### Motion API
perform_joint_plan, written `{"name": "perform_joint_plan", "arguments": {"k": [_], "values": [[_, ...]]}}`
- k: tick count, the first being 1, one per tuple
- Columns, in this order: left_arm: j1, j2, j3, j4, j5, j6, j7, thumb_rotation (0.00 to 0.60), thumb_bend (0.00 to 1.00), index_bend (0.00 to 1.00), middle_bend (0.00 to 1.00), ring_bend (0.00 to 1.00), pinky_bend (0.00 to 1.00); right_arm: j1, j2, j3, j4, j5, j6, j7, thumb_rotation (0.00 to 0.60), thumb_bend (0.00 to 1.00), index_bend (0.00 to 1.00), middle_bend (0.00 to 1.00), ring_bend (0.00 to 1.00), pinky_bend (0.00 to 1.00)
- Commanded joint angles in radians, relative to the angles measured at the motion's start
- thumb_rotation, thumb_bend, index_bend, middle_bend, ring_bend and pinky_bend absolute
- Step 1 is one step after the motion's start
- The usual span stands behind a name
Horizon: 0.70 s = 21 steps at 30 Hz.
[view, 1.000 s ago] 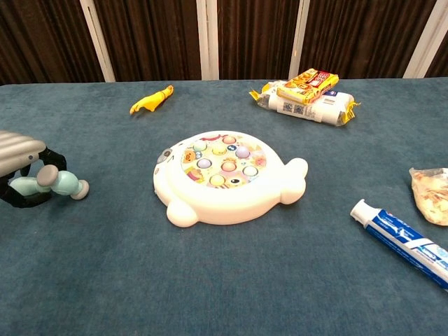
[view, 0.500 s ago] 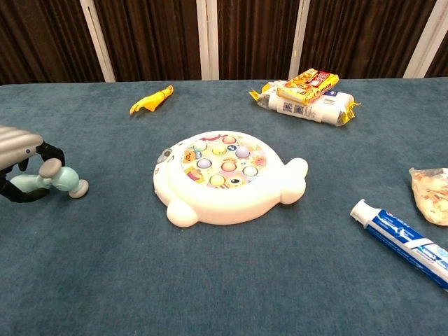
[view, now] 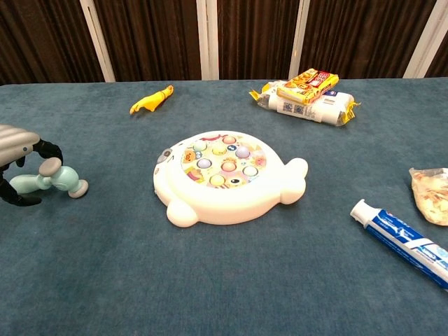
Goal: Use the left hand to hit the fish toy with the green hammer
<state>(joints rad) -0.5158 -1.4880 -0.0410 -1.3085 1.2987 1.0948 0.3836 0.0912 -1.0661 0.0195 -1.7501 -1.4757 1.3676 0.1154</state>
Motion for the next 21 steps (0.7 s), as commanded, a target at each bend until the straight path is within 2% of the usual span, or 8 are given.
{"name": "perform_joint_plan", "arguments": {"k": [1, 10, 21], "values": [[0.002, 0.0, -0.004, -0.002, -0.001, 0.004, 0.0, 0.6, 0.31, 0.42, 0.34, 0.26, 0.39, 0.0, 0.0, 0.0, 0.0, 0.0, 0.0, 0.0, 0.6, 0.23, 0.0, 0.0, 0.0, 0.0], [0.007, -0.003, -0.017, -0.001, -0.003, 0.017, 0.004, 0.6, 0.31, 0.42, 0.34, 0.26, 0.39, 0.0, 0.001, -0.001, -0.002, -0.001, -0.001, 0.001, 0.6, 0.23, 0.0, 0.0, 0.0, 0.0], [0.014, -0.01, -0.025, 0.004, -0.007, 0.024, 0.01, 0.6, 0.39, 0.41, 0.34, 0.26, 0.39, 0.0, 0.002, -0.002, -0.004, -0.001, -0.002, 0.0, 0.6, 0.23, 0.0, 0.0, 0.0, 0.0]]}}
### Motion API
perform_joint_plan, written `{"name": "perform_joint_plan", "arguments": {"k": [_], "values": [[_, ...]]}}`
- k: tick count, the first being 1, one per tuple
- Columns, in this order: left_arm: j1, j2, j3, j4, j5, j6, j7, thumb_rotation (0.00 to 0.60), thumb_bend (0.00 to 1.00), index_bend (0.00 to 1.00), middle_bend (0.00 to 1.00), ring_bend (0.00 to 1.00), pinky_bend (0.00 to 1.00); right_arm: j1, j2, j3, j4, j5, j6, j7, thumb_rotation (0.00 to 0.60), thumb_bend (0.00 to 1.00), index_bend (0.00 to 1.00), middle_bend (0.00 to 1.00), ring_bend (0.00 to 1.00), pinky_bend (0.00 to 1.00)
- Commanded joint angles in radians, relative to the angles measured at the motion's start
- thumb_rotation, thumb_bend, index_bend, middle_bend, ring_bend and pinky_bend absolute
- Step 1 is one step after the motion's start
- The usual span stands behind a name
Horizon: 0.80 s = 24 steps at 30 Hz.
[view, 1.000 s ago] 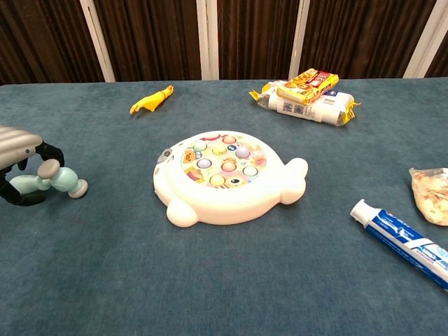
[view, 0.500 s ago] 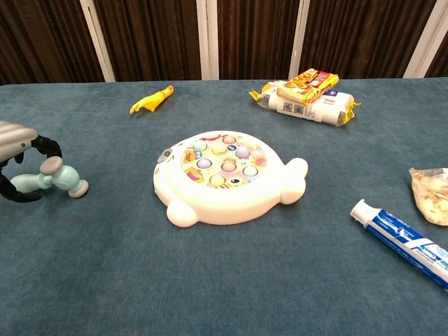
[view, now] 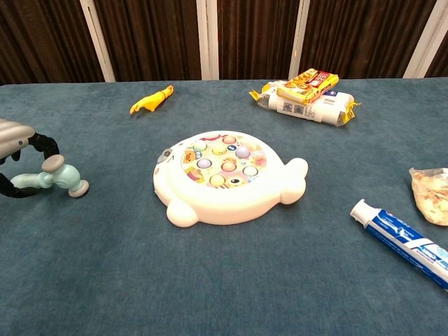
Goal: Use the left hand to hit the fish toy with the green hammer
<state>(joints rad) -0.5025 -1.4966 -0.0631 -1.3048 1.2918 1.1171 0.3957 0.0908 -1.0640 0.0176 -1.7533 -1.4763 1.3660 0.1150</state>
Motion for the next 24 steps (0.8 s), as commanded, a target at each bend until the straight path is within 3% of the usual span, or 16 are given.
{"name": "perform_joint_plan", "arguments": {"k": [1, 24], "values": [[0.001, -0.001, -0.004, 0.0, 0.0, 0.003, -0.002, 0.6, 0.39, 0.41, 0.34, 0.26, 0.39, 0.0, 0.0, 0.0, -0.001, 0.0, 0.0, 0.0, 0.6, 0.23, 0.0, 0.0, 0.0, 0.0], [0.024, -0.027, -0.013, 0.036, -0.001, 0.033, -0.01, 0.6, 0.39, 0.41, 0.34, 0.26, 0.39, -0.002, 0.002, -0.001, -0.003, -0.001, 0.002, -0.001, 0.6, 0.23, 0.0, 0.0, 0.0, 0.0]]}}
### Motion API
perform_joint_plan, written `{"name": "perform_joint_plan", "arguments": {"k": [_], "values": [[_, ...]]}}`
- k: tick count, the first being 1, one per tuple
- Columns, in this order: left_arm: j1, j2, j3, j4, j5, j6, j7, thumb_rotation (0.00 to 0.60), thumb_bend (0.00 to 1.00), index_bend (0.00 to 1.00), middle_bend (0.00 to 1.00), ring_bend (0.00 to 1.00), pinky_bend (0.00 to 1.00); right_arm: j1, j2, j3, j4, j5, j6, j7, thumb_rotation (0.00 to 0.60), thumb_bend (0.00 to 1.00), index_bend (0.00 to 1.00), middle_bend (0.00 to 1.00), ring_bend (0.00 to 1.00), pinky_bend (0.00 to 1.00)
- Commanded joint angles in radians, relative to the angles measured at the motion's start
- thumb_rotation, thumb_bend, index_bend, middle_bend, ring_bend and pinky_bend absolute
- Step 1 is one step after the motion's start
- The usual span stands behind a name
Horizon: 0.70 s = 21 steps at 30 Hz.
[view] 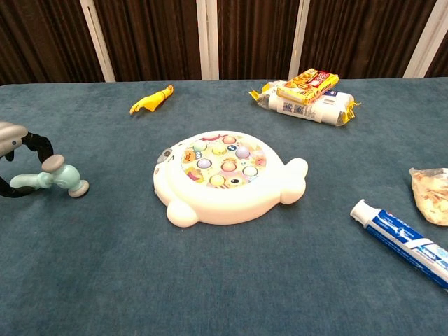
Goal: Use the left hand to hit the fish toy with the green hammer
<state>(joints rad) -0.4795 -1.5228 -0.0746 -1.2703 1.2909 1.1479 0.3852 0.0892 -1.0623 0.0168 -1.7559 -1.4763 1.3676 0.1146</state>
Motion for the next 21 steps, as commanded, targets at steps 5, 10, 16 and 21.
{"name": "perform_joint_plan", "arguments": {"k": [5, 10, 16, 21], "values": [[0.002, 0.0, -0.005, 0.002, -0.002, 0.001, 0.003, 0.6, 0.39, 0.41, 0.34, 0.26, 0.39, 0.0, 0.0, 0.0, -0.001, -0.001, 0.001, -0.001, 0.6, 0.23, 0.0, 0.0, 0.0, 0.0], [0.001, 0.002, -0.005, 0.003, 0.0, -0.003, 0.007, 0.6, 0.39, 0.41, 0.34, 0.26, 0.39, -0.001, 0.0, -0.001, -0.002, -0.003, 0.001, 0.0, 0.6, 0.23, 0.0, 0.0, 0.0, 0.0], [0.003, 0.02, -0.006, -0.019, 0.008, 0.0, -0.006, 0.6, 0.39, 0.41, 0.34, 0.26, 0.39, -0.001, 0.001, -0.001, -0.002, -0.001, 0.0, -0.002, 0.6, 0.23, 0.0, 0.0, 0.0, 0.0], [0.023, 0.07, 0.002, -0.083, 0.039, 0.033, -0.049, 0.6, 0.38, 0.41, 0.34, 0.26, 0.38, -0.001, 0.002, 0.0, -0.001, 0.002, 0.0, 0.0, 0.6, 0.23, 0.0, 0.0, 0.0, 0.0]]}}
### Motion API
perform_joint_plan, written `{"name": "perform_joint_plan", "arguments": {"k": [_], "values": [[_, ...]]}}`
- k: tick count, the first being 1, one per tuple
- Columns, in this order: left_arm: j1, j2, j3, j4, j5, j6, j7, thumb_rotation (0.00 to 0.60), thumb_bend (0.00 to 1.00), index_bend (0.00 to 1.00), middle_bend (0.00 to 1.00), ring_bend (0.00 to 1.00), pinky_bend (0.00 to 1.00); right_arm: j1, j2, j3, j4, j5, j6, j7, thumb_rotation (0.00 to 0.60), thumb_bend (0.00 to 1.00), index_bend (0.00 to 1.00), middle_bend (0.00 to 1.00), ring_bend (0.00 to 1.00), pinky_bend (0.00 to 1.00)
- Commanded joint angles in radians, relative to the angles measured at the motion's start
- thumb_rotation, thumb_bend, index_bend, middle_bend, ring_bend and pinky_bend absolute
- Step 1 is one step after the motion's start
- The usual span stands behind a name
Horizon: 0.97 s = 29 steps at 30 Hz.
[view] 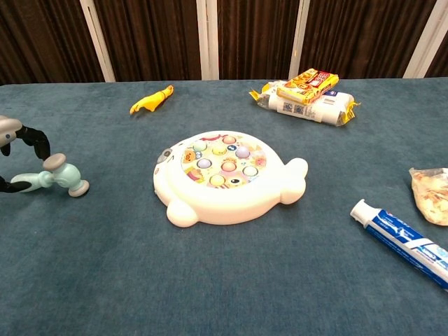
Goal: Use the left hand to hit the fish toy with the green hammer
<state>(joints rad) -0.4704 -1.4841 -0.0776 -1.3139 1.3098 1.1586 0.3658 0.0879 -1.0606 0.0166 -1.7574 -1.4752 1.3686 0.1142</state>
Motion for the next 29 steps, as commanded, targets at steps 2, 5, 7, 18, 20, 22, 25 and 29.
{"name": "perform_joint_plan", "arguments": {"k": [2, 5, 7, 18, 20, 22, 25, 29], "values": [[0.027, 0.064, 0.011, -0.078, 0.039, 0.045, -0.049, 0.6, 0.36, 0.41, 0.34, 0.26, 0.37, 0.0, 0.001, 0.0, 0.0, 0.001, -0.001, 0.0, 0.6, 0.23, 0.0, 0.0, 0.0, 0.0], [0.044, 0.101, 0.018, -0.125, 0.06, 0.075, -0.066, 0.6, 0.31, 0.4, 0.34, 0.26, 0.36, 0.0, 0.001, 0.0, 0.0, 0.0, 0.0, -0.002, 0.6, 0.23, 0.0, 0.0, 0.0, 0.0], [0.064, 0.14, 0.027, -0.175, 0.075, 0.105, -0.076, 0.6, 0.27, 0.4, 0.33, 0.26, 0.34, 0.0, 0.0, -0.001, 0.0, -0.001, 0.0, -0.004, 0.6, 0.23, 0.0, 0.0, 0.0, 0.0], [0.254, 0.333, 0.143, -0.442, 0.189, 0.337, -0.086, 0.6, 0.14, 0.05, 0.0, 0.0, 0.03, -0.007, -0.006, -0.002, 0.006, -0.027, 0.029, -0.045, 0.6, 0.23, 0.0, 0.0, 0.0, 0.0], [0.285, 0.339, 0.16, -0.449, 0.207, 0.37, -0.081, 0.6, 0.13, 0.04, 0.0, 0.0, 0.0, -0.008, -0.01, -0.002, 0.011, -0.036, 0.039, -0.055, 0.6, 0.23, 0.0, 0.0, 0.0, 0.0], [0.314, 0.34, 0.173, -0.436, 0.231, 0.403, -0.071, 0.6, 0.13, 0.02, 0.0, 0.0, 0.0, -0.009, -0.015, -0.002, 0.019, -0.048, 0.049, -0.066, 0.6, 0.23, 0.0, 0.0, 0.0, 0.0], [0.344, 0.331, 0.183, -0.402, 0.254, 0.437, -0.071, 0.6, 0.12, 0.0, 0.0, 0.0, 0.0, -0.01, -0.02, -0.005, 0.032, -0.069, 0.061, -0.079, 0.6, 0.23, 0.0, 0.0, 0.0, 0.0], [0.361, 0.325, 0.184, -0.39, 0.245, 0.427, -0.09, 0.6, 0.11, 0.0, 0.0, 0.0, 0.0, -0.011, -0.027, -0.006, 0.043, -0.08, 0.07, -0.088, 0.6, 0.23, 0.0, 0.0, 0.0, 0.0]]}}
